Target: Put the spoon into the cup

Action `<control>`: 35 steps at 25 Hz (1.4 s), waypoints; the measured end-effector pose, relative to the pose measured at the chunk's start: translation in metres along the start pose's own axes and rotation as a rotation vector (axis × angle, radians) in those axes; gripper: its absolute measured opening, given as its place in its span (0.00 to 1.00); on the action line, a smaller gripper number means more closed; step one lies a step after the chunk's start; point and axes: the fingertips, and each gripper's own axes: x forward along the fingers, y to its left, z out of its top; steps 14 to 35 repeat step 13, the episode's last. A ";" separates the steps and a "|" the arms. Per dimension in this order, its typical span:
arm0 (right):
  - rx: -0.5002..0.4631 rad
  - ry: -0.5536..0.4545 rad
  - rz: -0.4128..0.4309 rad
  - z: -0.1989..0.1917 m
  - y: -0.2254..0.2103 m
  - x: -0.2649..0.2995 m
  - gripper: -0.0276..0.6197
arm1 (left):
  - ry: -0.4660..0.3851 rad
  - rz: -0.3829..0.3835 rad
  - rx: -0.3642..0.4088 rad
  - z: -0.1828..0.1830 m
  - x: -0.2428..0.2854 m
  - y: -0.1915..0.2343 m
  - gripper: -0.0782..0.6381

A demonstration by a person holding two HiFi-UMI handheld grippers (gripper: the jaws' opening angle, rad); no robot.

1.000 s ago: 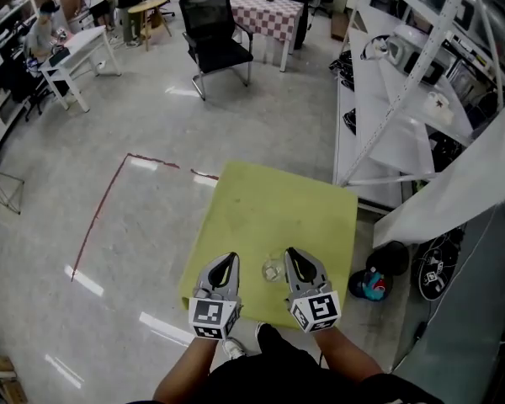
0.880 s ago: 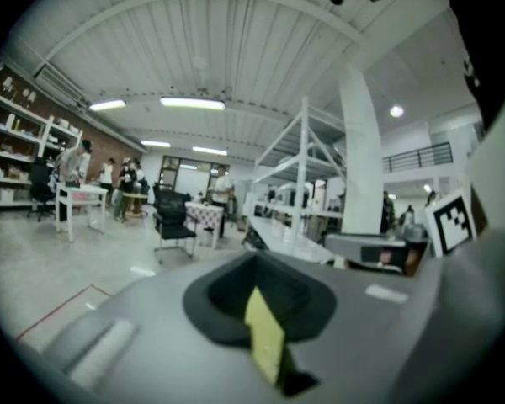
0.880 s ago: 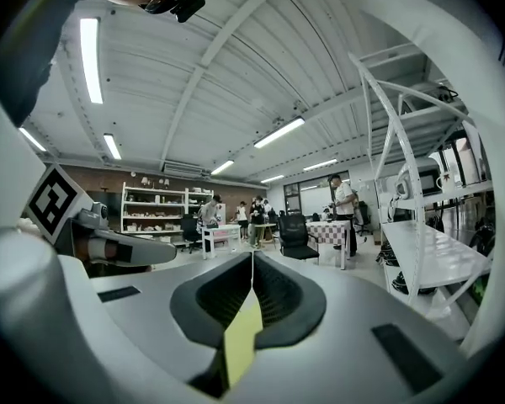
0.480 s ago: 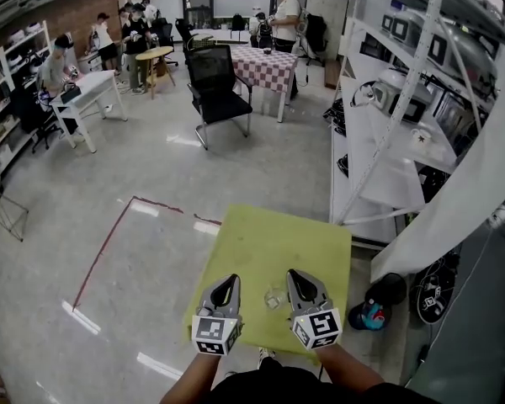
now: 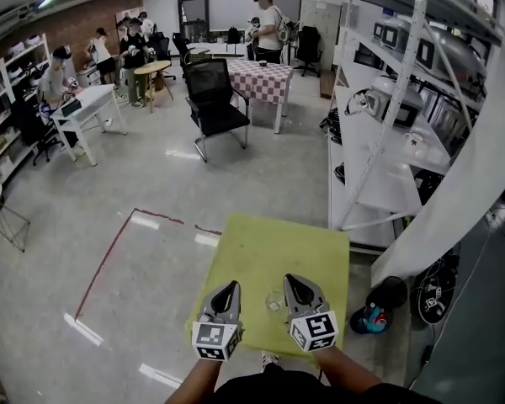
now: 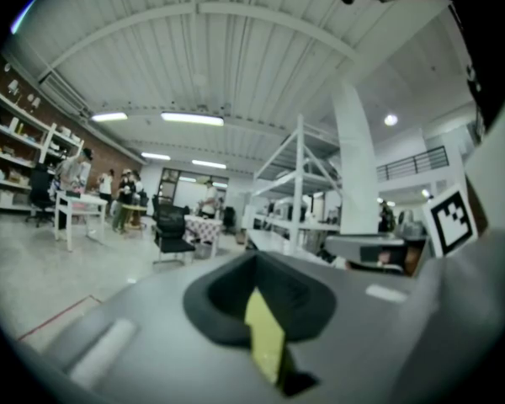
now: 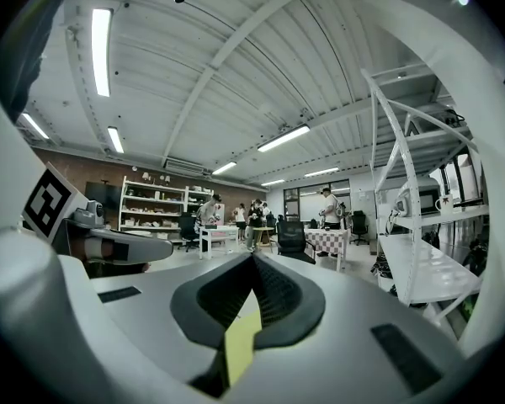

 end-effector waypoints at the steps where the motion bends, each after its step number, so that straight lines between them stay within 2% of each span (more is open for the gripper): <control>1: -0.001 0.002 -0.003 0.000 0.001 -0.002 0.05 | 0.005 0.000 -0.001 -0.002 -0.002 0.000 0.12; 6: -0.013 0.011 -0.013 -0.002 0.002 -0.007 0.05 | 0.029 -0.007 -0.025 -0.015 -0.009 -0.006 0.12; 35: -0.011 0.004 -0.023 -0.001 -0.003 -0.012 0.05 | 0.022 -0.019 -0.013 -0.013 -0.009 -0.017 0.12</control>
